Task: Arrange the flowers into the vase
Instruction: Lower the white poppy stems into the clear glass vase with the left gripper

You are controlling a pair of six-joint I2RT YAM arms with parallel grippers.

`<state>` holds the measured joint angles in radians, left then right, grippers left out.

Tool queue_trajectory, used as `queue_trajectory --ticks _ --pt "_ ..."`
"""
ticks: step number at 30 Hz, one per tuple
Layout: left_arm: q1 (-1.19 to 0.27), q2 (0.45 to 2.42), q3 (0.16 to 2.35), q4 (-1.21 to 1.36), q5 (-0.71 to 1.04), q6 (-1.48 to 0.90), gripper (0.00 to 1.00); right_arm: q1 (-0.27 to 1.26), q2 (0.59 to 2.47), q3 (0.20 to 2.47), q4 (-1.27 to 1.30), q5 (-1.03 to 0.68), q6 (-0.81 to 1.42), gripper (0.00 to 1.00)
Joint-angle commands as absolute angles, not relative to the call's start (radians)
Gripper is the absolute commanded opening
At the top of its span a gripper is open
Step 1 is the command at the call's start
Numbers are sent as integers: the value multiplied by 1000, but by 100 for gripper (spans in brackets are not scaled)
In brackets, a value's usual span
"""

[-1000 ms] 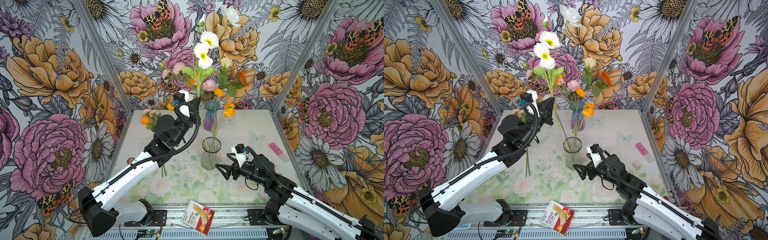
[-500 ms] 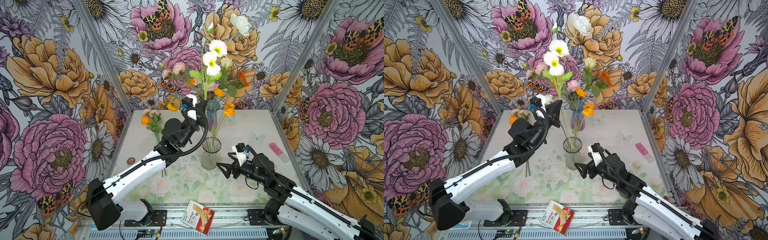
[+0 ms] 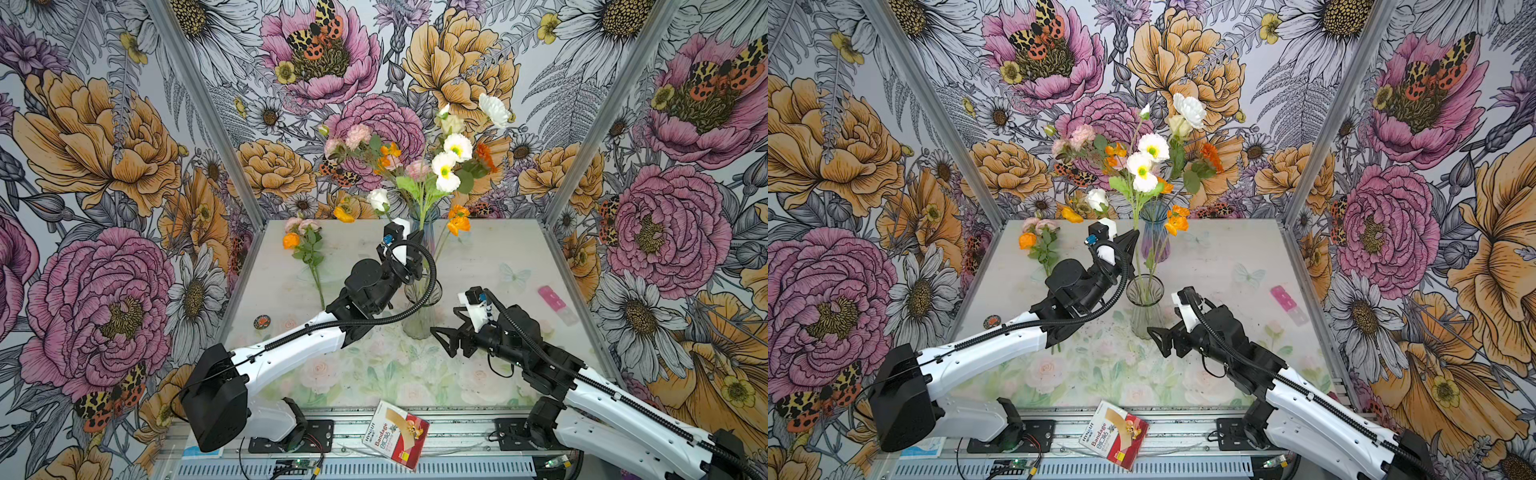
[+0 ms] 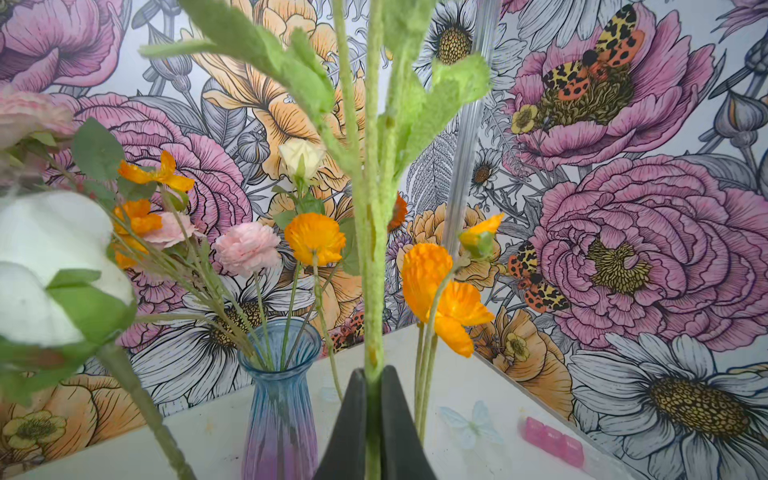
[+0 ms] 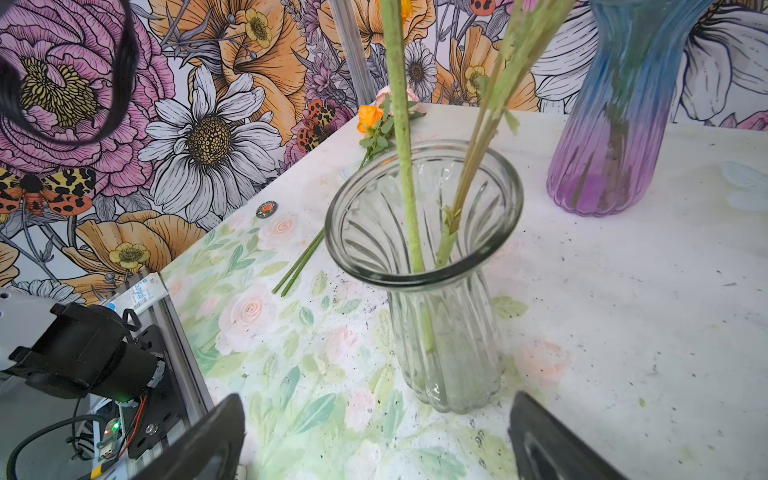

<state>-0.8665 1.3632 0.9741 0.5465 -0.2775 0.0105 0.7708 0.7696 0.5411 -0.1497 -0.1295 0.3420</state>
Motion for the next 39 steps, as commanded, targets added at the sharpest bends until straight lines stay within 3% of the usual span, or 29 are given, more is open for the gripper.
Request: queue_trajectory --ticks 1,15,39 --pt "-885 1370 921 624 -329 17 0 764 776 572 -144 -149 327 100" --pt "-939 1425 833 641 -417 -26 7 764 782 568 -141 -154 336 99" --pt "-1000 1326 744 629 -518 -15 28 764 833 568 -89 -182 348 99"
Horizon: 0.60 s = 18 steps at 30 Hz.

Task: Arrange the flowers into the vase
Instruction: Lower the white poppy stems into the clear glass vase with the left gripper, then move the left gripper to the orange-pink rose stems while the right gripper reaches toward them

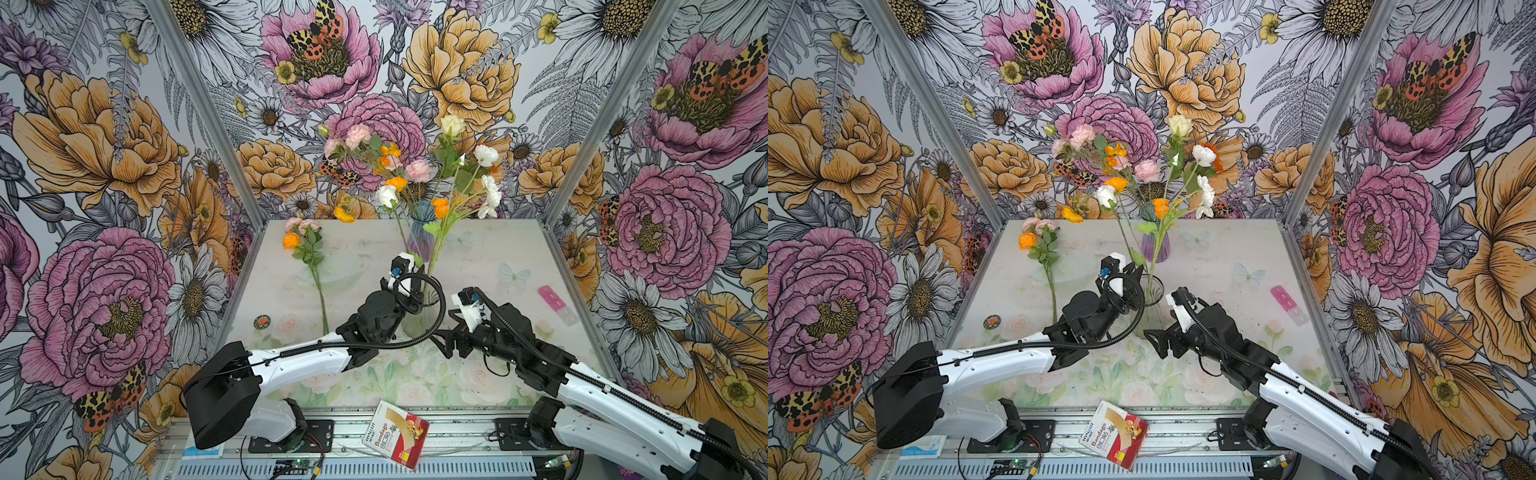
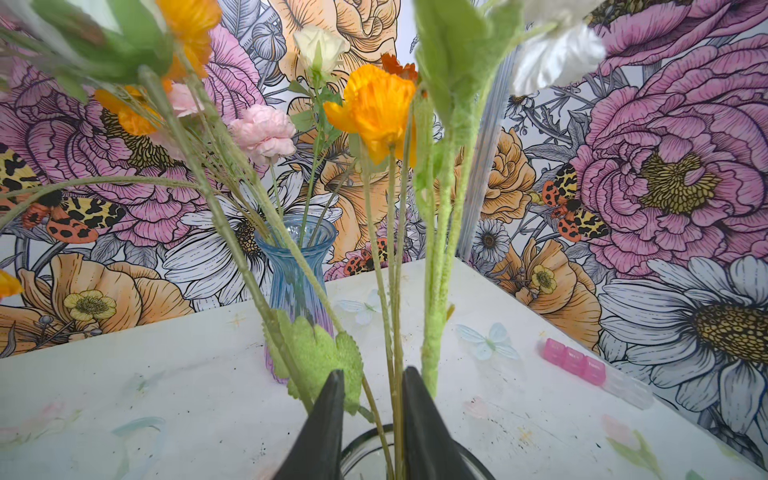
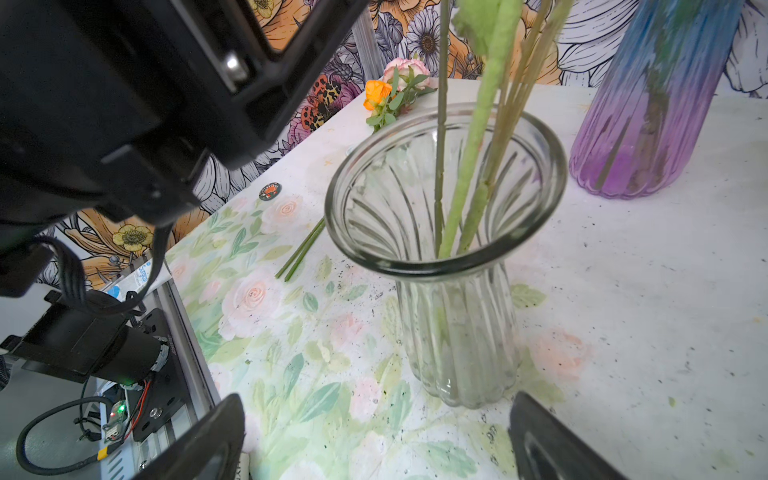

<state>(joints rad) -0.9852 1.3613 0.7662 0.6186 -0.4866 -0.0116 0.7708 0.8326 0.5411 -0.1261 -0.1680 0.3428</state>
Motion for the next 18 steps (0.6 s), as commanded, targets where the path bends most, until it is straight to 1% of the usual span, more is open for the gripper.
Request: queue_trajectory --ticks 1,5,9,12,13,15,16,18 --pt "-1000 1315 739 626 -524 -12 31 764 834 567 -87 -183 348 99" --pt "-1003 1250 739 559 -535 0 40 764 836 567 -84 -178 348 100" --pt "-999 1166 757 417 -565 14 50 763 831 571 -81 -164 344 100" --pt "-966 1099 782 248 -660 -31 55 763 825 571 -81 -165 342 100" --pt "-937 1078 800 162 -696 -80 56 765 825 572 -81 -172 340 100" --pt "-837 1049 835 -34 -698 -206 56 771 830 583 -81 -194 335 99" --pt "-763 1037 846 -127 -666 -274 57 779 836 590 -81 -196 331 100" --pt "-624 1014 839 -233 -588 -374 56 800 852 604 -81 -189 320 99"
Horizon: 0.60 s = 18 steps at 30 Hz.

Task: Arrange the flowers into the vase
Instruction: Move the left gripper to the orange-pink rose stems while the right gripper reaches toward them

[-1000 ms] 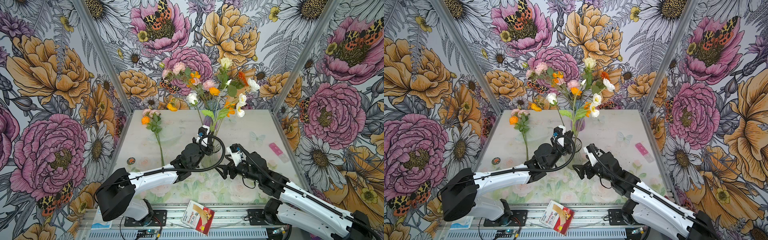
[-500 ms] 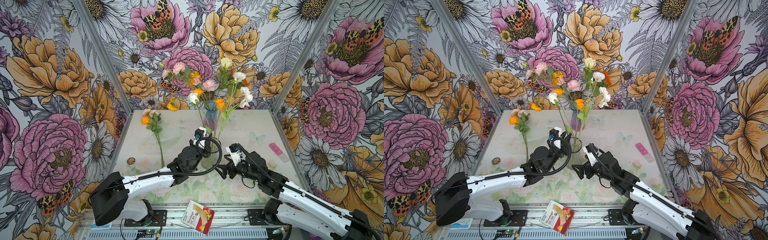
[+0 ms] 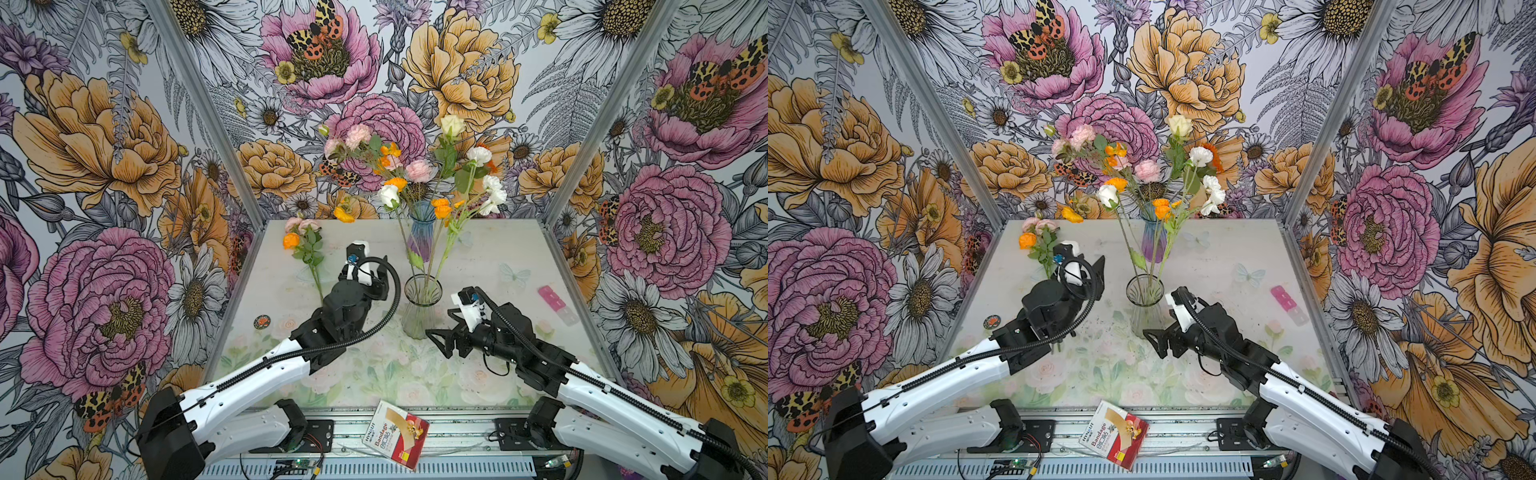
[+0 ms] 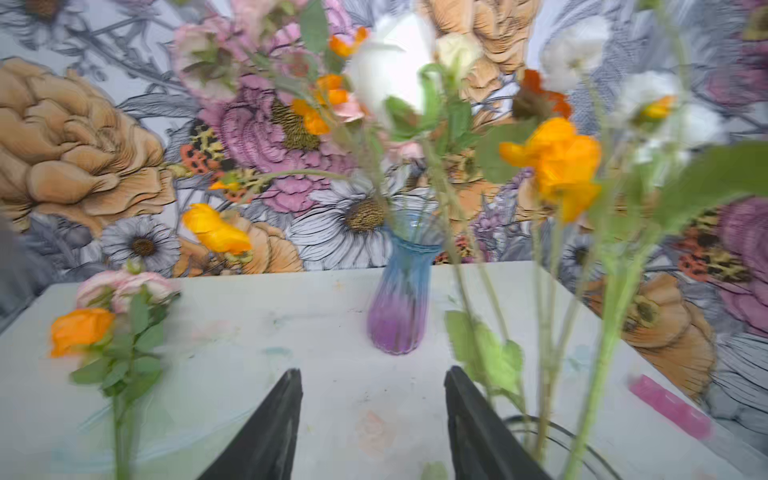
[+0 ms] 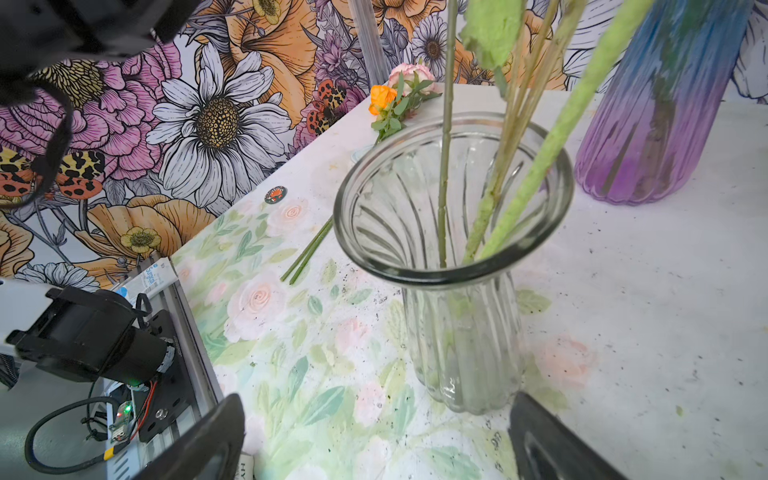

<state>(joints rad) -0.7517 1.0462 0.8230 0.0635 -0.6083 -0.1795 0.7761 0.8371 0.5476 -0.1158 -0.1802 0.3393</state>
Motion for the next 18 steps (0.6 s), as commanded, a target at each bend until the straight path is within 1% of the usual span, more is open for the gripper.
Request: queue_trajectory --ticks 1,3,5,8,10,13,18 --pt "-557 1006 826 -274 -558 -424 56 826 864 612 -81 -179 318 99" --pt "-424 1007 804 -325 -484 -495 54 859 888 633 -80 -162 314 100" --pt "-302 1043 780 -335 -369 -519 52 902 924 654 -78 -135 312 99" --pt "-158 1188 803 -360 -226 -511 45 954 991 696 -71 -115 322 99" --pt "-113 1311 849 -380 -193 -487 42 984 1031 708 -37 -115 337 99" --pt "-84 1473 922 -390 -178 -454 33 1016 1090 713 49 -122 378 99" --pt "-75 1642 1037 -375 -171 -443 28 1059 1204 780 55 -106 407 99"
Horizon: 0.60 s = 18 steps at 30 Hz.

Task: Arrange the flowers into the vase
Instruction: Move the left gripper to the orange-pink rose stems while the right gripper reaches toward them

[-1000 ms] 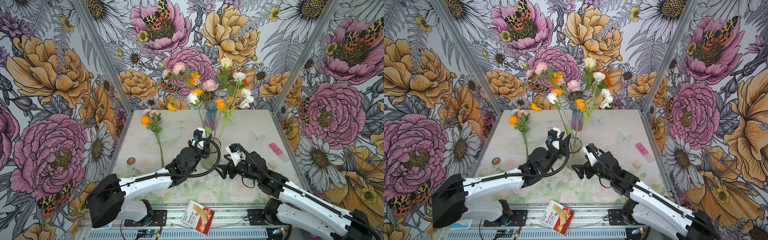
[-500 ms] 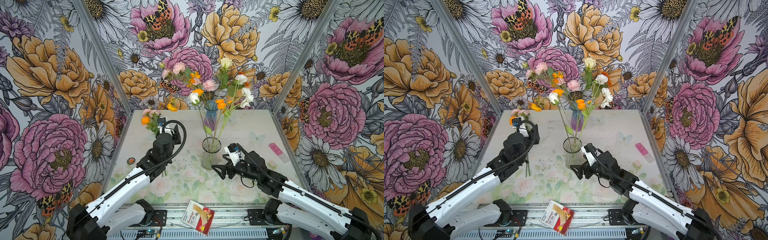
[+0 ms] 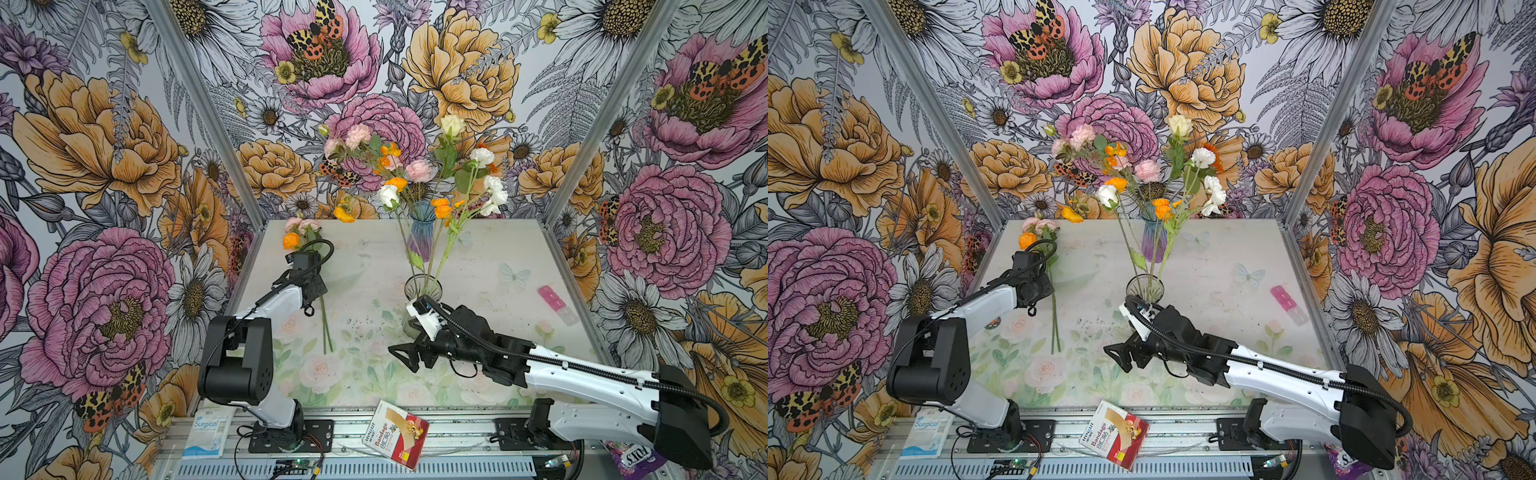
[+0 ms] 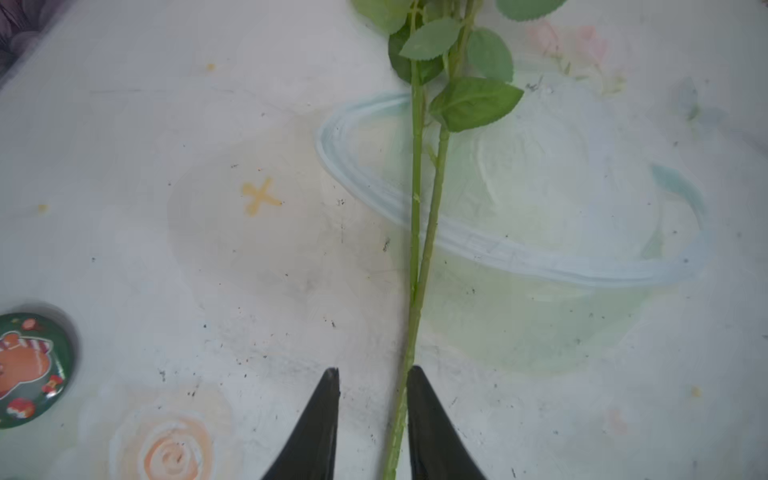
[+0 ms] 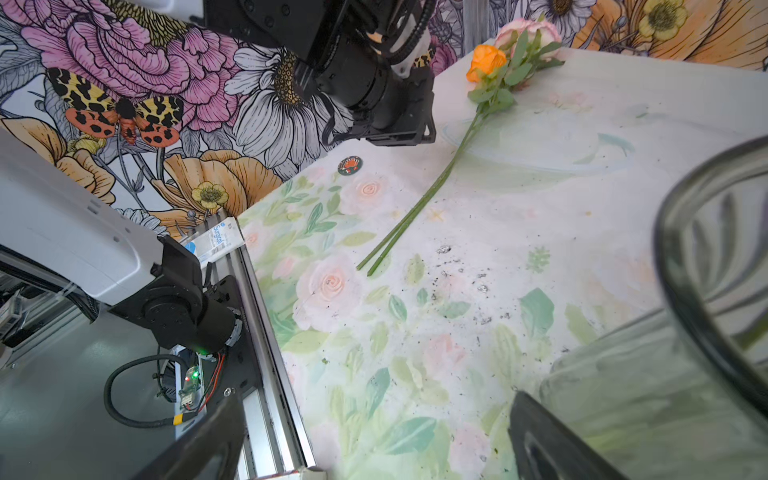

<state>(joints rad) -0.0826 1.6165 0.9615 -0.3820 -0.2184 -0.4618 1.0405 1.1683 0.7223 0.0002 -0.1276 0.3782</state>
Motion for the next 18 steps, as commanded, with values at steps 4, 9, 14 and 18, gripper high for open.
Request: queue_trajectory --ticks 4,9,14,18 --pt "-74 1726 1118 -379 -167 -445 25 1073 1256 809 58 -125 399 100" --pt "-71 1804 1193 -400 -179 -438 21 1073 1249 804 58 -121 381 99" --pt "-71 1884 1240 -419 -192 -422 21 1072 1227 788 43 -107 373 100" --pt "-72 1914 1253 -422 -198 -420 20 1071 1210 770 43 -96 375 99"
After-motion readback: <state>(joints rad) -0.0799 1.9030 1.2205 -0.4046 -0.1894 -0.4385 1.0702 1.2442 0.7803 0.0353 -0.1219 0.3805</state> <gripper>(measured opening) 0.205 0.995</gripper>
